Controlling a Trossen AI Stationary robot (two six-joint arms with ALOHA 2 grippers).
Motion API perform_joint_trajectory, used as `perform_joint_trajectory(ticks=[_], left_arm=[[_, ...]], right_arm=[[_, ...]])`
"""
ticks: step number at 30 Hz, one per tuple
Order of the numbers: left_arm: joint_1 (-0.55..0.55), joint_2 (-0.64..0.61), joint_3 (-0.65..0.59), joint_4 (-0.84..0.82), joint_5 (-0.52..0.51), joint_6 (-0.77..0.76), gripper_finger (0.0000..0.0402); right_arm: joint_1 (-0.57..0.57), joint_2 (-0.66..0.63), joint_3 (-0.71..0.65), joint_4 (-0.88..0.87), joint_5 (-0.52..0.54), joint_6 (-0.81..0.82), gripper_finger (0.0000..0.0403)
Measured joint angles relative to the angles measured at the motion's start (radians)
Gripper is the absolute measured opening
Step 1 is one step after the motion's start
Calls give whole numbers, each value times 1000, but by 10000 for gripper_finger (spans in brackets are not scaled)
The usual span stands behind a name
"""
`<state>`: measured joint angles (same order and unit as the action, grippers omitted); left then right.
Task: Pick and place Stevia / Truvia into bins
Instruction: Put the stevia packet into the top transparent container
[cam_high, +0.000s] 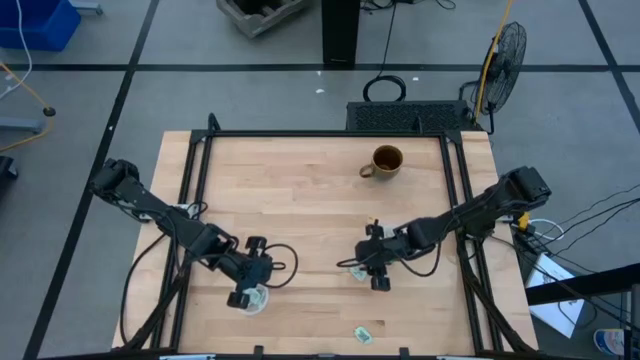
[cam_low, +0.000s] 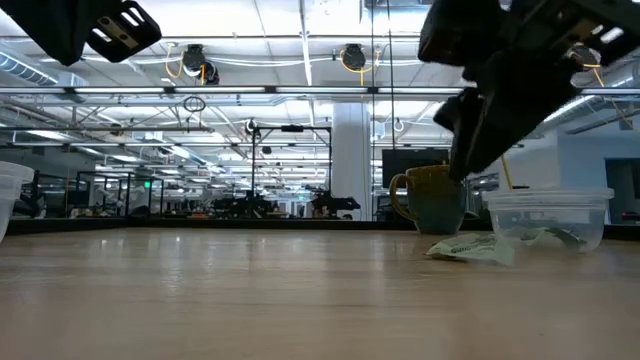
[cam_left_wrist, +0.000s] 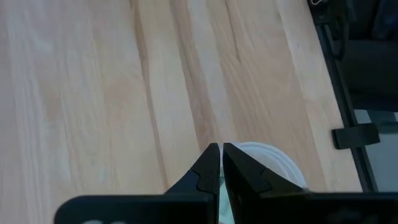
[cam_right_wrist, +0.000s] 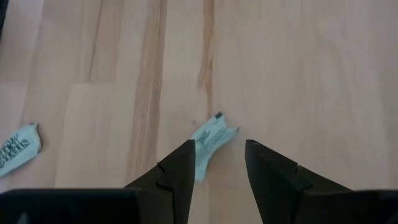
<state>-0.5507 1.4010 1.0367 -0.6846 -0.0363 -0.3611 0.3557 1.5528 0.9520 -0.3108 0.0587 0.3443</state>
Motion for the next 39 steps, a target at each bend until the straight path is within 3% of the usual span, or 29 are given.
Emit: perform_joint_trajectory(ticks=[6, 19, 29, 39], left_arm=[[2, 0, -1, 0, -2, 0, 26], [2, 0, -1, 8, -20, 101, 26], [2, 0, -2, 14, -20, 149, 26], [2, 0, -2, 16, -20, 150, 26]], right_arm=[[0, 8, 53, -59, 19, 23, 132], [-5, 237, 93, -60, -66, 53, 132], [-17, 241, 109, -77, -62, 34, 131], [-15, 259, 107, -66, -44, 35, 46]])
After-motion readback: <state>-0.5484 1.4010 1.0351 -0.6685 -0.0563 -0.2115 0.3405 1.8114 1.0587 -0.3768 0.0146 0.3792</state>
